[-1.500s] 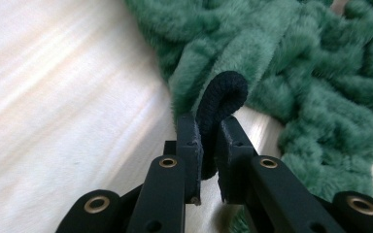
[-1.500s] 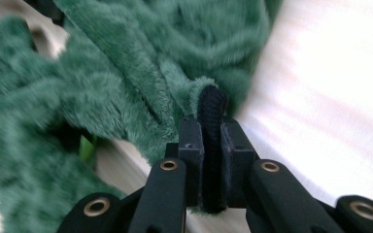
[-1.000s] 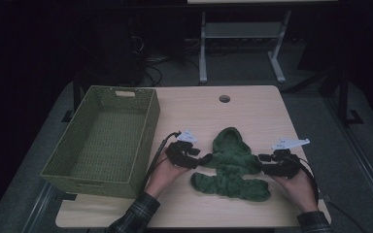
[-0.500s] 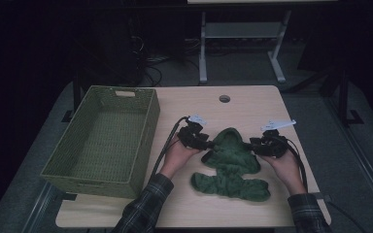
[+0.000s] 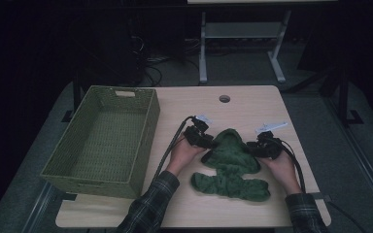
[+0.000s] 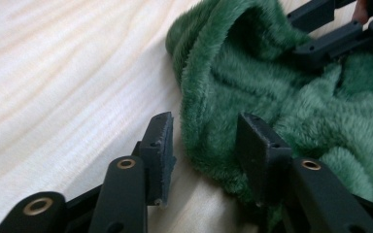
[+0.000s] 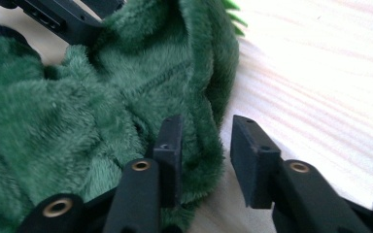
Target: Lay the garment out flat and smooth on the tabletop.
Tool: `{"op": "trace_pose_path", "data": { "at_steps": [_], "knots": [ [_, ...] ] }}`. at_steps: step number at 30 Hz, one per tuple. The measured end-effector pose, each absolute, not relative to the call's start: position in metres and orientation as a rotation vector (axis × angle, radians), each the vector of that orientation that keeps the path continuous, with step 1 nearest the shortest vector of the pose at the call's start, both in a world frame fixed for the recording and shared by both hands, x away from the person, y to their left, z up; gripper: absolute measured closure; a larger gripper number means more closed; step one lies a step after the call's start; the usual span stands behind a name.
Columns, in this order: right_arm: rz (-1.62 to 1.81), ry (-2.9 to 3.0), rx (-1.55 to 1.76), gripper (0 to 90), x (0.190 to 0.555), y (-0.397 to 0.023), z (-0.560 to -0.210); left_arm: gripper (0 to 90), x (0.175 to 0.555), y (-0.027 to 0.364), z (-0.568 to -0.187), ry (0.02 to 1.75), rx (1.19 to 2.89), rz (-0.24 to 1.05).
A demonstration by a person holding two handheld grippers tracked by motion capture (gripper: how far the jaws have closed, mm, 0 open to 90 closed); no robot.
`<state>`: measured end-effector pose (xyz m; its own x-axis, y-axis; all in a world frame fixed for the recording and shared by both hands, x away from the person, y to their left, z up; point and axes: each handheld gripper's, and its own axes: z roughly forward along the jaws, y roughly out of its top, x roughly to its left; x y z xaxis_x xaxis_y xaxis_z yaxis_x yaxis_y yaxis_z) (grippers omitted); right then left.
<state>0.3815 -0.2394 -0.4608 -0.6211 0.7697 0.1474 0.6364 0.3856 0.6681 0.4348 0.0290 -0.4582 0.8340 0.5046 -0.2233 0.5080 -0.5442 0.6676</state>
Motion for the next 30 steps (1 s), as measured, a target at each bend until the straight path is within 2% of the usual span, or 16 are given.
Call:
{"op": "trace_pose_path", "data": {
  "at_steps": [4,6,7,8,9,10,11,12,16,25,30],
  "knots": [
    [1.034,2.464,1.253,68.1,0.382,-0.239,-0.463,58.5,0.434,0.028,-0.461,0.742,2.259,-0.007],
    [1.031,2.466,1.249,72.8,0.381,-0.24,-0.462,60.8,0.432,0.027,-0.462,0.741,2.268,-0.002],
    [1.027,2.467,1.244,78.1,0.381,-0.24,-0.462,65.4,0.432,0.028,-0.462,0.739,2.276,0.002],
    [1.027,2.467,1.244,78.1,0.381,-0.24,-0.462,65.4,0.432,0.028,-0.462,0.736,2.283,0.002],
    [1.013,2.475,1.246,82.1,0.38,-0.24,-0.462,73.7,0.431,0.028,-0.462,0.728,2.313,0.013],
    [1.013,2.475,1.246,82.1,0.38,-0.24,-0.462,80.0,0.431,0.028,-0.462,0.728,2.313,0.013],
    [0.999,2.477,1.243,85.2,0.381,-0.24,-0.464,85.3,0.431,0.029,-0.463,0.713,2.339,0.011],
    [0.991,2.476,1.244,85.7,0.381,-0.24,-0.464,86.7,0.431,0.029,-0.463,0.713,2.339,0.011],
    [0.986,2.459,1.241,86.5,0.38,-0.242,-0.461,88.3,0.432,0.032,-0.459,0.707,2.348,0.041],
    [1.13,2.305,1.263,88.3,0.392,-0.261,-0.441,88.9,0.443,0.054,-0.434,0.746,2.191,0.192],
    [1.087,2.337,1.3,88.6,0.406,-0.255,-0.454,88.9,0.452,0.054,-0.445,0.754,2.208,0.233]
  ]
}}
